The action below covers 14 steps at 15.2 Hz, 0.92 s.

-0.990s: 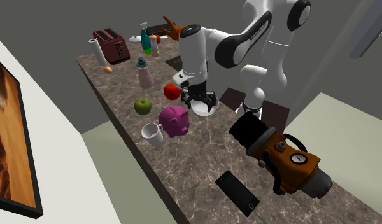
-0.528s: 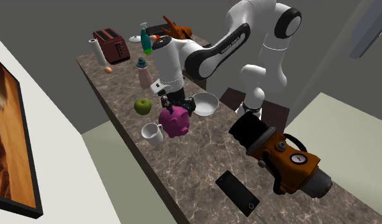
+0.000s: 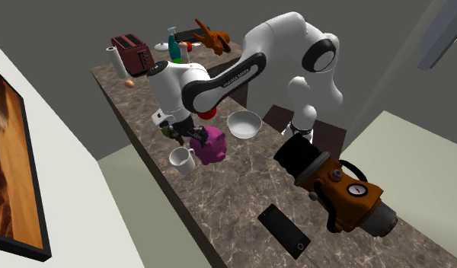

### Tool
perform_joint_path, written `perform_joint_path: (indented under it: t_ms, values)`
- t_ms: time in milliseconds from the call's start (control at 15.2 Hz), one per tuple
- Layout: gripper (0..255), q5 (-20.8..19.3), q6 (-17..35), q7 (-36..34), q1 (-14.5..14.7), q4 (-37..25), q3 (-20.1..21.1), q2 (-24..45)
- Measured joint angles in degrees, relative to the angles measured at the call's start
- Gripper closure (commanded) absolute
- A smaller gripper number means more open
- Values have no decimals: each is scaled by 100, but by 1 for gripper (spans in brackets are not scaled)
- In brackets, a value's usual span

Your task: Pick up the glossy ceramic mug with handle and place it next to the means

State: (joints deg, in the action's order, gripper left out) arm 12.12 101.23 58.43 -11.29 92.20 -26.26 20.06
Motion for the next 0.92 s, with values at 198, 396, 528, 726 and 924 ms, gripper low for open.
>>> perform_joint_path:
  t_ms: [198, 396, 528, 726, 924]
  values:
    - [0, 241, -261, 300, -340, -933, 58, 804]
    - [0, 436, -643, 470, -703, -2069, 166, 1647]
    - [0, 554, -981, 555, -1024, -3034, 251, 2295]
    - [0, 610, -965, 580, -1111, -3303, 308, 2602]
    - [0, 618, -738, 605, -1055, -3050, 312, 2589]
